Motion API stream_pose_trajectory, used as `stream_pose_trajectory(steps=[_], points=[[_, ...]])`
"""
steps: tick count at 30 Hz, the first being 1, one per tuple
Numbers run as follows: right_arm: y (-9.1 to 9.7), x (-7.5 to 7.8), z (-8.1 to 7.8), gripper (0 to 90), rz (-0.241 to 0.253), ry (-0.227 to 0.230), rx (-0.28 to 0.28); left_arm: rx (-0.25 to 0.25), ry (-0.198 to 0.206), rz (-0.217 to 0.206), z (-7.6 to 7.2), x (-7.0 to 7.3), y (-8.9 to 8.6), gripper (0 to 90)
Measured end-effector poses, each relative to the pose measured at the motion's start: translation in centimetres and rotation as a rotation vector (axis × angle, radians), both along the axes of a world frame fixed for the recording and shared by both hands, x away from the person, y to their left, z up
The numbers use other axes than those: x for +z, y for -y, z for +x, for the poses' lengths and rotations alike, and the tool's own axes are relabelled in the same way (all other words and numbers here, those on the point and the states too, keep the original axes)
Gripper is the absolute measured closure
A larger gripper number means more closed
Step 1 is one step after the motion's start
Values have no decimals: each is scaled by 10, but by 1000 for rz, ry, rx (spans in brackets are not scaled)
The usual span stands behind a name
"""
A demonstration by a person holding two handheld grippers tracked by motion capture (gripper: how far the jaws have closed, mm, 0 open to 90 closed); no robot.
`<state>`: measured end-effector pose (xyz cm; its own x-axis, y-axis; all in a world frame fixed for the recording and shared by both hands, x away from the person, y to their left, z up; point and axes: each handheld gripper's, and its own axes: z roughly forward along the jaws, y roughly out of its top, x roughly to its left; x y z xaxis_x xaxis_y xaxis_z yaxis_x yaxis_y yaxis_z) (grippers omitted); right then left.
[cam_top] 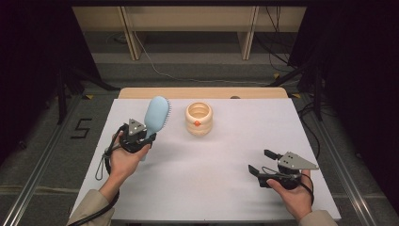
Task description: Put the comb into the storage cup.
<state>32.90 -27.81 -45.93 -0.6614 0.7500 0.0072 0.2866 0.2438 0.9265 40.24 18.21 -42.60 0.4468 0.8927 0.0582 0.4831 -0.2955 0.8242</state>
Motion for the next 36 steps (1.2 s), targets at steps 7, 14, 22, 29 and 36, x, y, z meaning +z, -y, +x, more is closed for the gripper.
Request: stream_pose_trajectory(steps=[7,14,22,29,36], points=[[0,0,0,162,-2,-2,-1,-10,26,-4,-3,0,5,699],[0,0,0,162,-2,-2,-1,-29,39,-31,-8,1,12,699],[-1,0,0,162,-5,-3,0,-49,29,-36,-10,-1,18,699],[-1,-1,0,162,-5,-4,4,-74,35,-36,-13,0,24,699],[-2,-1,0,162,-4,-9,7,-83,37,-56,-14,3,24,699]])
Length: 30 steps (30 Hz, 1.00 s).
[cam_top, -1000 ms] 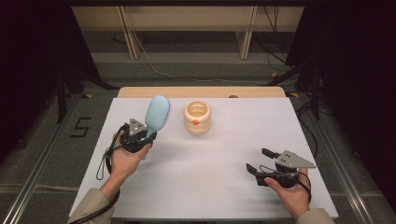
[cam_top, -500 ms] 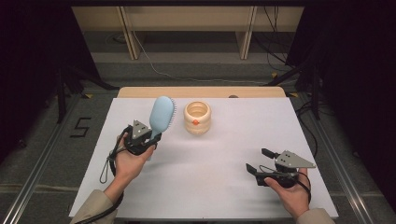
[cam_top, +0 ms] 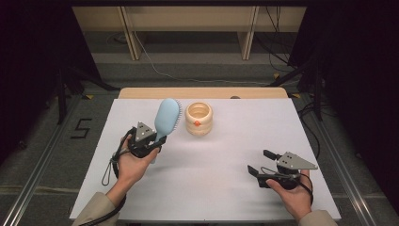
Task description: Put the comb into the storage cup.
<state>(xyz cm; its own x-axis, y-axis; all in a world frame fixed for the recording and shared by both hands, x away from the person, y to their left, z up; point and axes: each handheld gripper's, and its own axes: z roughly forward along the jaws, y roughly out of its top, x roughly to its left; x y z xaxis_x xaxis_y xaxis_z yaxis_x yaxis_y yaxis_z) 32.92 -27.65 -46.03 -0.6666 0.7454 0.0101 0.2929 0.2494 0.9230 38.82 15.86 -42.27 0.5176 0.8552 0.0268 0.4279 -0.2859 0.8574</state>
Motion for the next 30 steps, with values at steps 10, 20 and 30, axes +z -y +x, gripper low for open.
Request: stream_pose_trajectory(steps=[10,20,30], points=[[0,0,0,162,-1,1,1,-23,3,-5,-4,0,8,699],[-1,0,0,162,1,-2,5,-34,15,-10,-6,1,14,699],[-1,0,0,163,-1,-3,4,-52,13,-8,-9,0,21,699]])
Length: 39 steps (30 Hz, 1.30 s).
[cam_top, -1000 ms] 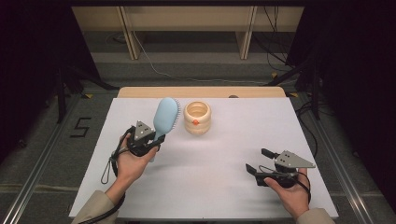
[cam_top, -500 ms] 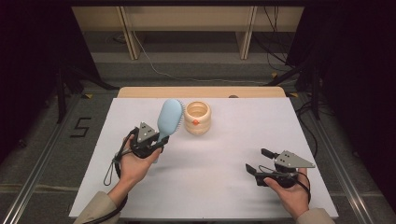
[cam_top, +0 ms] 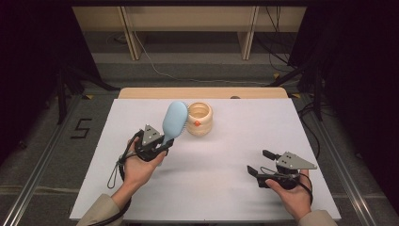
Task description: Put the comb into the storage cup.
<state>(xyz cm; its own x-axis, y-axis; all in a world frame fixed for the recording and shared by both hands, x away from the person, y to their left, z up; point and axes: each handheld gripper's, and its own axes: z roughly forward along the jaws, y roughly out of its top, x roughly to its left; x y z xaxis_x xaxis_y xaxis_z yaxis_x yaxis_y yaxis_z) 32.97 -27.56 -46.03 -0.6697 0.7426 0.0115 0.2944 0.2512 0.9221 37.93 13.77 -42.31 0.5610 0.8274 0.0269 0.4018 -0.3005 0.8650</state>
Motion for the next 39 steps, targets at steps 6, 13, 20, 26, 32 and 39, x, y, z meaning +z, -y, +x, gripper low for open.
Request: stream_pose_trajectory(steps=[6,13,20,26,32,39], points=[[-1,0,0,163,1,-3,6,-16,3,3,-2,-1,5,699],[-2,0,1,163,4,-1,3,-17,10,-2,-3,1,6,699],[-6,2,1,163,0,6,9,-26,13,3,-5,-1,12,699],[-11,5,0,160,5,14,7,-35,18,-2,-8,-1,17,699],[-18,7,1,159,36,17,13,-35,18,-4,-8,-1,19,699],[-29,10,2,159,60,20,30,-37,22,-1,-8,-1,21,699]])
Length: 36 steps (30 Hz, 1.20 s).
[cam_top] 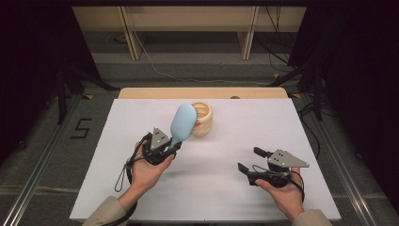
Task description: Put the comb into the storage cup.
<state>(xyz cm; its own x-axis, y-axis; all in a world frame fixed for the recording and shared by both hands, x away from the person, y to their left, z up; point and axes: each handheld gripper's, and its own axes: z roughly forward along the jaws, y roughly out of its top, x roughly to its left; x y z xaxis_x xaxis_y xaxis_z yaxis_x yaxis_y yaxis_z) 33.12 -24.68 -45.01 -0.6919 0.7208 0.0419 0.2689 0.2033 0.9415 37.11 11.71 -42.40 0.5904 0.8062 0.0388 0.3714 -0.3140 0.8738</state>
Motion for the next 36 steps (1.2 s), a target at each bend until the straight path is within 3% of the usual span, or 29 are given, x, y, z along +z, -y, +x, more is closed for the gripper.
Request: stream_pose_trajectory(steps=[19,36], points=[[-25,11,6,152,13,28,10,-12,1,0,-1,-1,9,698],[-48,30,16,138,41,54,-3,-17,2,0,-3,-2,17,699]])
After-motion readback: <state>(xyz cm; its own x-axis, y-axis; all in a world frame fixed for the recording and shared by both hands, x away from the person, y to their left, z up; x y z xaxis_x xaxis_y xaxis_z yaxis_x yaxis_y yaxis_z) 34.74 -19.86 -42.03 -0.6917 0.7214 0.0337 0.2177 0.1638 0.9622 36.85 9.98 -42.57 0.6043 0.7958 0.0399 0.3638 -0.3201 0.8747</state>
